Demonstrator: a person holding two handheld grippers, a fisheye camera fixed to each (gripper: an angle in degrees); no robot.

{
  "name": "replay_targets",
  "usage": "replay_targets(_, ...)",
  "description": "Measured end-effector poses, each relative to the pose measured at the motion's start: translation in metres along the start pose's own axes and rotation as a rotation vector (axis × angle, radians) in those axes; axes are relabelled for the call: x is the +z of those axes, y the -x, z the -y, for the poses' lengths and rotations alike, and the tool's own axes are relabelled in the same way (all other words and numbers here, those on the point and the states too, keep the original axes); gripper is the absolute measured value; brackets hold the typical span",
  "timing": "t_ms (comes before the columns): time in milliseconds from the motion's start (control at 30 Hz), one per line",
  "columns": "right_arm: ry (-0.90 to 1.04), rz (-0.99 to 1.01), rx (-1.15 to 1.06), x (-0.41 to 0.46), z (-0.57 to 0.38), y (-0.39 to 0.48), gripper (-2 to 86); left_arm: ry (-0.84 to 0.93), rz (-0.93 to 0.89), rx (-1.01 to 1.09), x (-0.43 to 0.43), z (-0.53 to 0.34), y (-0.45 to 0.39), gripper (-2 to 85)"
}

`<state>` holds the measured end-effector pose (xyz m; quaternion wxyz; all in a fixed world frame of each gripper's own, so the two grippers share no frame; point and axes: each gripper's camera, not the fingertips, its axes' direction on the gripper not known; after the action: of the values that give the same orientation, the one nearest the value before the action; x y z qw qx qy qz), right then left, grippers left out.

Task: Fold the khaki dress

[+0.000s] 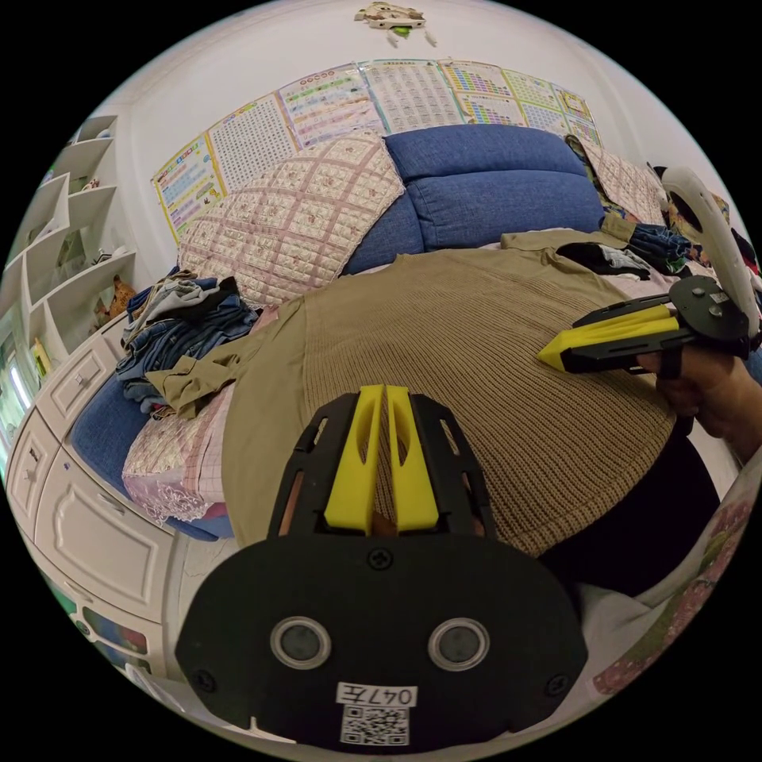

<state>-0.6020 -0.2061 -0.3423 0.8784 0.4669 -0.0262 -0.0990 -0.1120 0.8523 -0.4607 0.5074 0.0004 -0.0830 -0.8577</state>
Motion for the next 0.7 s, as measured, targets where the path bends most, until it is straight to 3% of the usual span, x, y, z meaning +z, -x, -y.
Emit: replay_targets(700,-0.003,0.003,0.002,-0.007,0.035,0.019,-1.2,-0.001,-0.001,-0.004,-0.003,0.002,0.006,-0.6)
